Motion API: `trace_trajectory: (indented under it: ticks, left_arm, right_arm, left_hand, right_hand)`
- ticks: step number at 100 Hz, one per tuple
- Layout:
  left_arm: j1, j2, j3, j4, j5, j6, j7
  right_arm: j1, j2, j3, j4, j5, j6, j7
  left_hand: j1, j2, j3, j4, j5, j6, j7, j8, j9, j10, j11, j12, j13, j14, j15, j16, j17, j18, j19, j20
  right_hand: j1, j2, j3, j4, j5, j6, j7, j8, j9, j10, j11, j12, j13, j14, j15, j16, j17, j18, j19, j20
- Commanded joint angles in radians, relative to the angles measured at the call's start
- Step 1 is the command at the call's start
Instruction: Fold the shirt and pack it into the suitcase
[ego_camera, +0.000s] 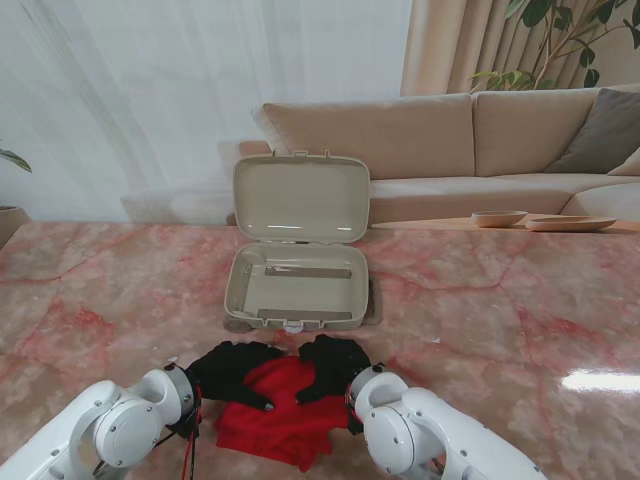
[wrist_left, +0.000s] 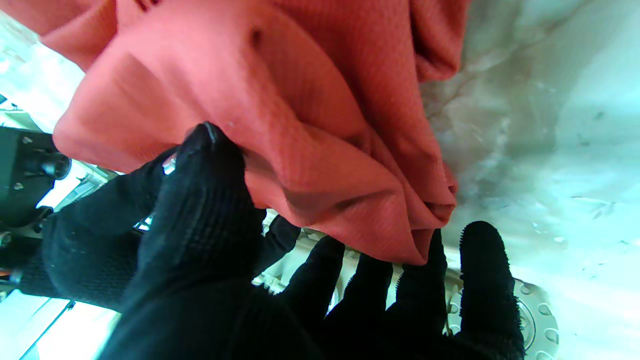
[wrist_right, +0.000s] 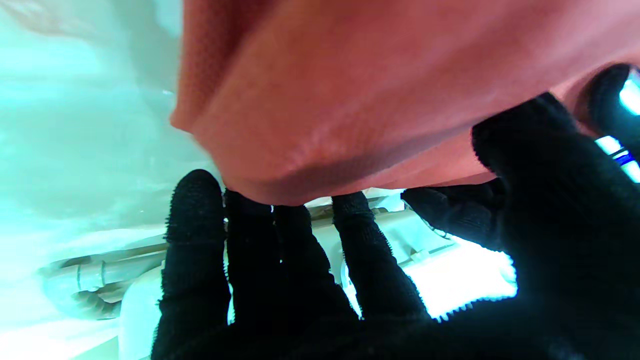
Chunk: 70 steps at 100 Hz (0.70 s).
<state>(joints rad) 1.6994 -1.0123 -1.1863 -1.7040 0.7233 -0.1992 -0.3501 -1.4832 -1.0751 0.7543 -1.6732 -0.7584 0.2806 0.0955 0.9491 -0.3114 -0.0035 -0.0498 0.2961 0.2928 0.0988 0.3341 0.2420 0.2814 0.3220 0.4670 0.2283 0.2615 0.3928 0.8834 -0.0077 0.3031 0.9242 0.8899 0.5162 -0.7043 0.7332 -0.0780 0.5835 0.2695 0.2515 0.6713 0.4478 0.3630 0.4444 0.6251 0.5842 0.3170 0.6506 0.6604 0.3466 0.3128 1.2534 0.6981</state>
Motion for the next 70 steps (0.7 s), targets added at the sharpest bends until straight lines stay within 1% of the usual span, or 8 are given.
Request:
trace_trajectory:
  ticks: [1, 14, 15, 17, 22, 48, 57, 70]
  left_arm:
    - [0.015, 0.007, 0.012, 0.031, 0.006, -0.001, -0.025]
    - [0.008, 0.008, 0.019, 0.037, 0.025, -0.009, -0.022]
    - [0.007, 0.008, 0.020, 0.038, 0.026, -0.009, -0.022]
    - [0.006, 0.009, 0.022, 0.038, 0.029, -0.010, -0.023]
    - [0.003, 0.009, 0.025, 0.040, 0.036, -0.011, -0.024]
    - [-0.014, 0.006, 0.048, 0.063, 0.048, -0.004, 0.004]
    - [-0.020, 0.004, 0.058, 0.072, 0.042, 0.003, 0.014]
    - [-0.027, 0.001, 0.070, 0.083, 0.030, 0.011, 0.028]
  right_arm:
    - [-0.005, 0.000, -0.006, 0.020, -0.006, 0.011, 0.016]
    - [0.005, 0.001, -0.017, 0.026, -0.022, 0.018, 0.016]
    - [0.006, 0.001, -0.018, 0.027, -0.022, 0.019, 0.016]
    - [0.008, 0.001, -0.019, 0.030, -0.023, 0.019, 0.015]
    - [0.013, 0.001, -0.025, 0.034, -0.026, 0.022, 0.017]
    - [0.034, -0.002, -0.044, 0.057, -0.030, 0.023, 0.008]
    - [0.038, -0.003, -0.049, 0.063, -0.031, 0.023, 0.001]
    - [0.045, -0.006, -0.056, 0.074, -0.034, 0.025, -0.012]
  left_hand:
    - [0.026, -0.042, 0.002, 0.013, 0.018, 0.012, 0.016, 0.020, 0.030, -0.017, 0.032, 0.023, 0.135, 0.018, 0.142, 0.025, 0.010, 0.000, 0.047, 0.037]
    - [0.046, -0.089, 0.026, 0.018, 0.020, 0.016, 0.024, 0.030, 0.063, -0.029, 0.064, 0.048, 0.173, 0.009, 0.166, 0.053, 0.041, 0.003, 0.079, 0.064]
    - [0.005, -0.113, 0.114, 0.014, 0.016, 0.016, 0.028, 0.041, 0.066, -0.029, 0.066, 0.072, 0.178, 0.012, 0.159, 0.083, 0.042, 0.003, 0.075, 0.087]
    - [-0.094, -0.169, 0.338, -0.018, 0.017, 0.016, 0.029, 0.040, 0.071, -0.033, 0.072, 0.063, 0.184, 0.007, 0.167, 0.074, 0.048, 0.003, 0.082, 0.086]
    - [-0.135, -0.209, 0.454, -0.033, 0.022, 0.016, 0.034, 0.043, 0.087, -0.041, 0.093, 0.081, 0.200, 0.001, 0.184, 0.090, 0.062, 0.004, 0.104, 0.099]
    - [-0.135, -0.269, 0.589, -0.049, 0.061, 0.001, 0.150, 0.113, 0.191, -0.097, 0.255, 0.236, 0.346, -0.035, 0.329, 0.238, 0.193, -0.007, 0.289, 0.221]
    - [-0.127, -0.280, 0.615, -0.050, 0.048, -0.018, 0.290, 0.197, 0.227, -0.118, 0.320, 0.300, 0.409, -0.053, 0.395, 0.296, 0.261, -0.022, 0.375, 0.262]
    - [-0.103, -0.281, 0.630, -0.050, 0.034, -0.055, 0.484, 0.289, 0.293, -0.153, 0.405, 0.361, 0.499, -0.080, 0.481, 0.342, 0.353, -0.041, 0.462, 0.279]
  right_hand:
    - [-0.012, -0.031, 0.007, 0.008, -0.007, 0.009, 0.004, 0.011, -0.034, 0.023, -0.009, -0.002, 0.031, 0.012, -0.041, -0.017, -0.002, -0.003, 0.036, 0.029]
    - [-0.010, -0.038, 0.004, 0.007, -0.009, 0.014, 0.001, 0.009, -0.030, 0.033, -0.023, -0.016, 0.040, 0.022, -0.043, -0.020, 0.013, -0.001, 0.049, 0.036]
    - [-0.009, -0.039, 0.004, 0.007, -0.009, 0.014, 0.000, 0.009, -0.028, 0.034, -0.023, -0.016, 0.043, 0.022, -0.042, -0.020, 0.015, -0.002, 0.051, 0.037]
    - [-0.007, -0.041, 0.004, 0.007, -0.008, 0.015, 0.001, 0.009, -0.024, 0.034, -0.022, -0.017, 0.047, 0.022, -0.039, -0.018, 0.018, -0.003, 0.055, 0.038]
    - [-0.005, -0.044, 0.003, 0.006, -0.008, 0.015, 0.000, 0.008, -0.018, 0.034, -0.019, -0.019, 0.055, 0.018, -0.026, -0.012, 0.028, -0.009, 0.070, 0.044]
    - [0.009, -0.076, 0.027, 0.002, 0.018, 0.014, 0.038, 0.044, 0.028, 0.017, 0.101, 0.072, 0.091, -0.017, 0.124, 0.081, 0.083, -0.066, 0.188, 0.085]
    - [0.012, -0.099, 0.055, -0.004, 0.026, 0.010, 0.073, 0.092, 0.049, 0.004, 0.153, 0.119, 0.116, -0.037, 0.184, 0.116, 0.115, -0.093, 0.234, 0.098]
    - [0.021, -0.136, 0.104, -0.012, 0.048, -0.016, 0.143, 0.169, 0.105, -0.020, 0.219, 0.169, 0.176, -0.063, 0.265, 0.154, 0.178, -0.125, 0.294, 0.101]
